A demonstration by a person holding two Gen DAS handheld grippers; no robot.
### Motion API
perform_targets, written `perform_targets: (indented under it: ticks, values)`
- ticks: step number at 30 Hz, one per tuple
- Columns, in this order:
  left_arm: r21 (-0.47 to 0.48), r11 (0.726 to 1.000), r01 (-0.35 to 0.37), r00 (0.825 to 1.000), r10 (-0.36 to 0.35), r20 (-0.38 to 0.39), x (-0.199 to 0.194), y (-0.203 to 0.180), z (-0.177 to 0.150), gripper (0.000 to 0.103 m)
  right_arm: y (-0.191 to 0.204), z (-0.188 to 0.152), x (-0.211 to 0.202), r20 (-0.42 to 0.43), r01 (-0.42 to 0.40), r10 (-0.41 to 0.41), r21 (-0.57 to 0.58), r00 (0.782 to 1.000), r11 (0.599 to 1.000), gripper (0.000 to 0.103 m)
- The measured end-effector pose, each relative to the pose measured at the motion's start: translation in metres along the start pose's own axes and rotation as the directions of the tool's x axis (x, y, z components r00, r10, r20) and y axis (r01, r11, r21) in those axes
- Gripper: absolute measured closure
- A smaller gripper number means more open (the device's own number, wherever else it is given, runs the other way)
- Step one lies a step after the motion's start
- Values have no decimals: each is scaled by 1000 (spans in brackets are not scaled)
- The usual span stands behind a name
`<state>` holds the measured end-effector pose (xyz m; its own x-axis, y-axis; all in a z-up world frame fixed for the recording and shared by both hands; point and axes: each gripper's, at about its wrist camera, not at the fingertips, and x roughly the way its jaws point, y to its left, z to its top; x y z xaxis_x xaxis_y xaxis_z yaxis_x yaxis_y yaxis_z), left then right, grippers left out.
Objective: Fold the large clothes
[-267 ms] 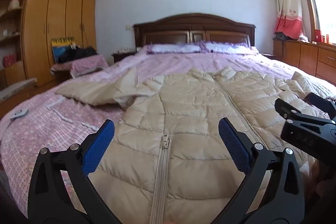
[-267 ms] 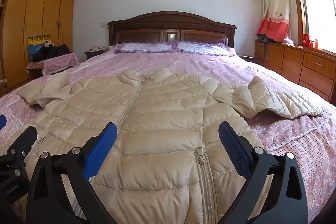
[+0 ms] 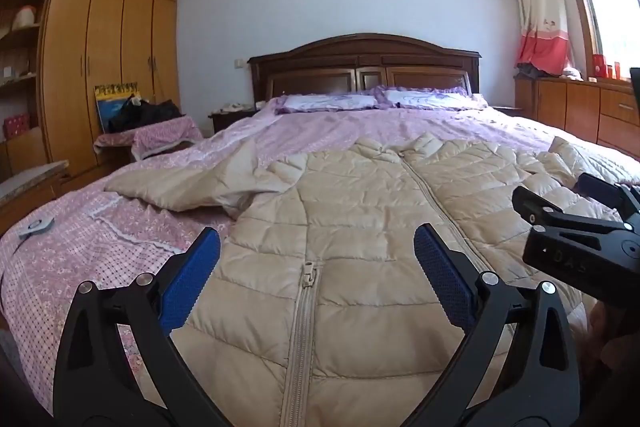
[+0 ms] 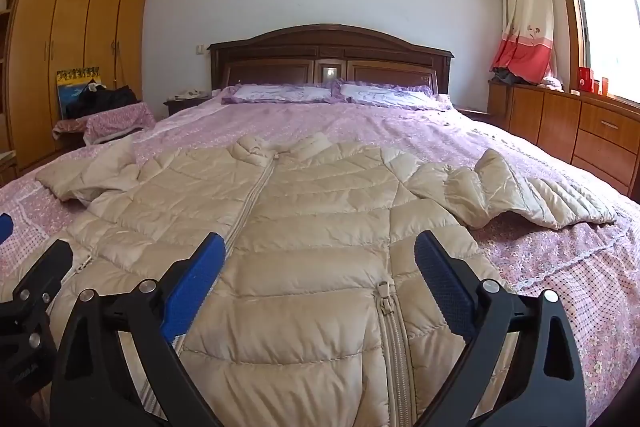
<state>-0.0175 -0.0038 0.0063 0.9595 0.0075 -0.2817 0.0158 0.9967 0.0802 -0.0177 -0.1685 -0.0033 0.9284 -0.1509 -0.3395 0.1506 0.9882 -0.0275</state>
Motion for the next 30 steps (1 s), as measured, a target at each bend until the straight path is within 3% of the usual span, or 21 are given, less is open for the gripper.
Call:
perform_targets:
  ticks: [10,20,30]
  values:
    - [-27,1000,0,1000,0,-25,6,1,-3,5,-3,2,-10,30,-5,5,1,1000,1000,18]
    - [-77,997,-11,995,3,-104,22,11,-1,5,-1,2,-10,36,-20,20,-4,999,1000,7]
    - [-83,996,12,992,-22,-122,26,11,-2,5,1,1,-12,37,-26,27,-16,999,1000,6]
